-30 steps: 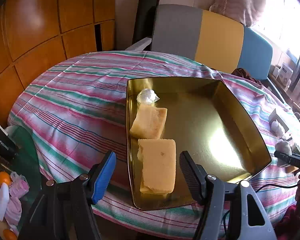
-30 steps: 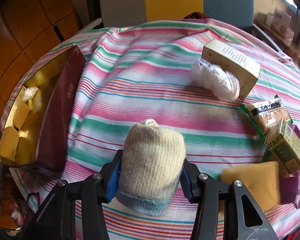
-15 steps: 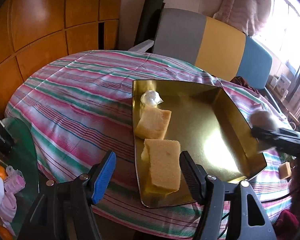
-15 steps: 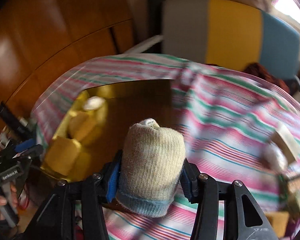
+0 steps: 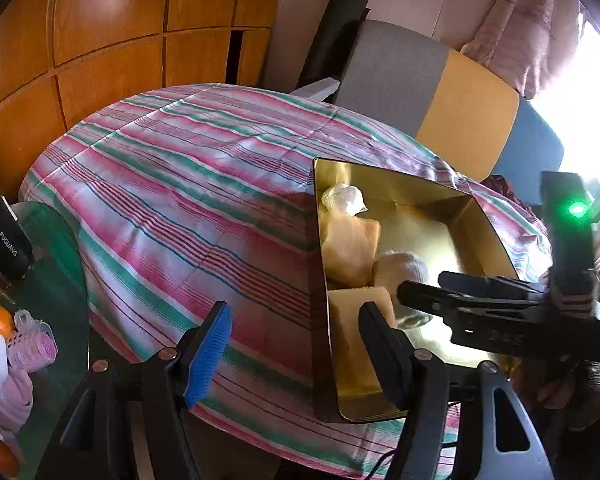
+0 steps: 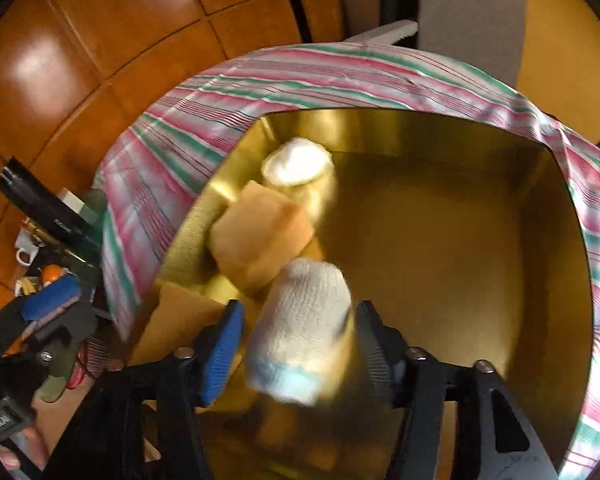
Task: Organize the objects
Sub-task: 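Carry the rolled towel into the tray and release it with the right tool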
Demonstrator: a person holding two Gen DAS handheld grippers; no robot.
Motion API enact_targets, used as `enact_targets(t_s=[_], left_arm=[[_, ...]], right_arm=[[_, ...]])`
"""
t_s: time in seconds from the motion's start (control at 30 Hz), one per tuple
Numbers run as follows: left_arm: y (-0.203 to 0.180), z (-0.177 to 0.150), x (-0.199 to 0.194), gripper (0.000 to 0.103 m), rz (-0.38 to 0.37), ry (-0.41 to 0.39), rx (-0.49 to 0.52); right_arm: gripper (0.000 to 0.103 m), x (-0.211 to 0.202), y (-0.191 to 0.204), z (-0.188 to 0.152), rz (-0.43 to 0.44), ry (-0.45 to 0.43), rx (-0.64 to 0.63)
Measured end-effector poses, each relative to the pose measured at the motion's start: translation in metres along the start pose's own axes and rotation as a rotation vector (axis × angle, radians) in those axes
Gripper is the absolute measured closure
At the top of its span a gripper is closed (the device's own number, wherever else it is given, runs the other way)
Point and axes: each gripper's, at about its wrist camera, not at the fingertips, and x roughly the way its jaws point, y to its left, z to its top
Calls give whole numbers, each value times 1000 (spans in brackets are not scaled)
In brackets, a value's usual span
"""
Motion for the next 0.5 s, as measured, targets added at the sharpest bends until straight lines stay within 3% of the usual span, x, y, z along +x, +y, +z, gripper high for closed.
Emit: enact_targets(t_s=[0.27, 0.4, 0.5], left_arm=[[-13, -2, -3, 36, -7, -1, 44], [-26, -1, -11, 36, -8, -19, 82], [-39, 0, -17, 36, -18, -32, 115]], right_arm=[[27, -27, -8, -11, -17, -61, 28], [11, -49, -15, -16, -48, -113, 45], [7, -73, -25, -25, -84, -167, 64]])
